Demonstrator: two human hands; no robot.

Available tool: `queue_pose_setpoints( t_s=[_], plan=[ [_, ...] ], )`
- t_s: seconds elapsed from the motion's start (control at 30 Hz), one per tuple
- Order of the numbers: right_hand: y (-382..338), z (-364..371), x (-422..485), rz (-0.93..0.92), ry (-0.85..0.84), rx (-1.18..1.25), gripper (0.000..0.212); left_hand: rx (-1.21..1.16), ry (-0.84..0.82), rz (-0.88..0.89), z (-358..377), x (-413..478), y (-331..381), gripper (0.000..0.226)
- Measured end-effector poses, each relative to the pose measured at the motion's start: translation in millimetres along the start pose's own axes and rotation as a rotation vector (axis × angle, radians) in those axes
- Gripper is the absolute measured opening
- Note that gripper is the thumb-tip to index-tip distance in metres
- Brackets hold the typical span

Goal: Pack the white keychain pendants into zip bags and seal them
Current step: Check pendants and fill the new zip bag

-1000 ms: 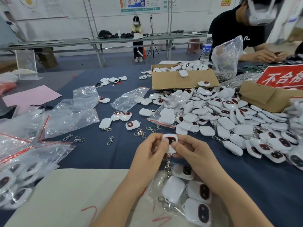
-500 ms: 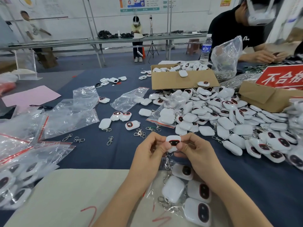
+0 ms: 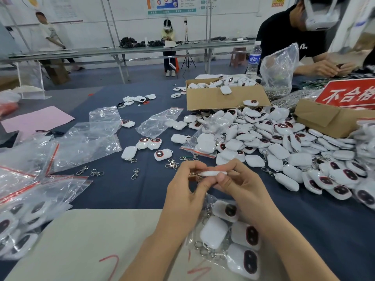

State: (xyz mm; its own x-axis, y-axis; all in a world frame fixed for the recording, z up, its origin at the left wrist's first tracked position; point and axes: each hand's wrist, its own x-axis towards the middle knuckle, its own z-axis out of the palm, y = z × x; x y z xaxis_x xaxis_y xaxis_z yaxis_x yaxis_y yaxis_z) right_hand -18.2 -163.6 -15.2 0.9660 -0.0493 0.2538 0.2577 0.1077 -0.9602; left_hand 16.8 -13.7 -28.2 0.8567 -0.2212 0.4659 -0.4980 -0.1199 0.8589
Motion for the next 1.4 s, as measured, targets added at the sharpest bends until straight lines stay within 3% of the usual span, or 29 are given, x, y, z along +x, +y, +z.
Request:
queue_pose_setpoints(
  t_s=[0.27,0.37,0.6,0.67,1.3,1.4],
  plan=[
    [-1.7,0.0,0.5,0.002,0.027,0.031,0.01,-0.04,0.019,0.0,-1.5,2.9,-0.7,0.017],
    [0.4,-3.1,1.4,0.011,0.051,0.029,0.007,-0.085,-0.045,-0.055,-2.0,0.6,0.6,0.014],
    [0.9,-4.1,0.1,0.075,-0.041,-0.057,0.043,-0.121,-0.095,-0.226,-6.5,3.9,-1.0,0.038],
    [0.2,-3.9,0.6,0.069,-0.039,-0.051,0.049,-0.128,-0.097,-0.243,-7.2,5.2,-0.7,0.035],
    [3.5,-7.5,2.7,0.077,0.026,-0.142,0.036,-0.134,-0.016,-0.166,-7.8,5.2,0.2,0.031],
    [4.0,-6.6,3.0,0.077,0.036,-0.07,0.027,-0.131,-0.001,-0.163,-7.9,3.7,-0.5,0.027]
  ],
)
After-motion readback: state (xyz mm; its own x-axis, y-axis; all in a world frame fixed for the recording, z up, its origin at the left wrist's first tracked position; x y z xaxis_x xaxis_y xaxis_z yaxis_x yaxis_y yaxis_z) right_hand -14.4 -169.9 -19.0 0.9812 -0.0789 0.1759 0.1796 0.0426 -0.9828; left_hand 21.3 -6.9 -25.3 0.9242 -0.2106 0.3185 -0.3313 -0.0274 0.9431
